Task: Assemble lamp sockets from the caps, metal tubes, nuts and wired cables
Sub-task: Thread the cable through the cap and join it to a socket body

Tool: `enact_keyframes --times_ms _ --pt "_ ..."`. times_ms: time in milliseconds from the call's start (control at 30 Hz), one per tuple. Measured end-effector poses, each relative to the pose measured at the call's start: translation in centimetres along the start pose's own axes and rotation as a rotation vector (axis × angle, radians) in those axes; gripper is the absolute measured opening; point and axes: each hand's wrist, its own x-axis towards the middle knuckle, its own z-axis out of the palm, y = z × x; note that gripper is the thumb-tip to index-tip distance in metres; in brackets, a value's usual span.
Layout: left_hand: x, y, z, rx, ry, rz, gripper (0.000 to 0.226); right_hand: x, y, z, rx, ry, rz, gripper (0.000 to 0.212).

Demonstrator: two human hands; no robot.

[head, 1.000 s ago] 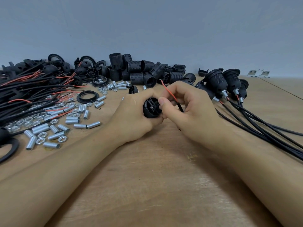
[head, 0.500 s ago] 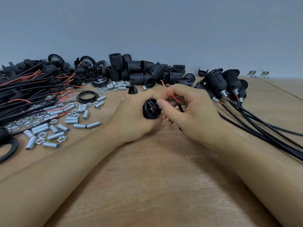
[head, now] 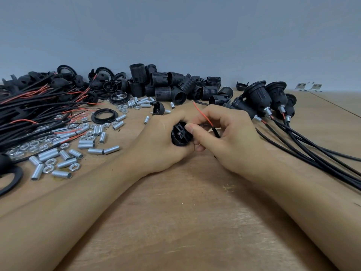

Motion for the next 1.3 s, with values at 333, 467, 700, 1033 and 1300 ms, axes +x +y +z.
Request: enact_keyframes --times_ms 333,467,700,1033,1300 --pt "0.23 0.16 -0.16 0.022 0.14 -0.02 0.03 0.57 -0.19 -0.11 -0.105 0.027 -0.11 0.024" --pt "0.26 -0.01 -0.04 0.033 0.132 -0.037 0.018 0.67 -0.18 -0.08 -0.052 0.11 -0.127 0.022" --pt "0.4 0.11 -0.08 0.036 0.092 -0.025 0.014 0.58 -0.25 -0.32 -0.126 0.081 -0.226 0.015" --pt "0.35 0.45 -0.23 -0.045 0.067 -0.042 0.014 0.35 -0.6 -0.24 -0.268 -0.037 -0.31 0.008" --pt "0.39 0.38 -0.16 -0.004 0.04 -0.052 0.015 0.52 -0.63 0.0 -0.297 -0.052 -0.297 0.01"
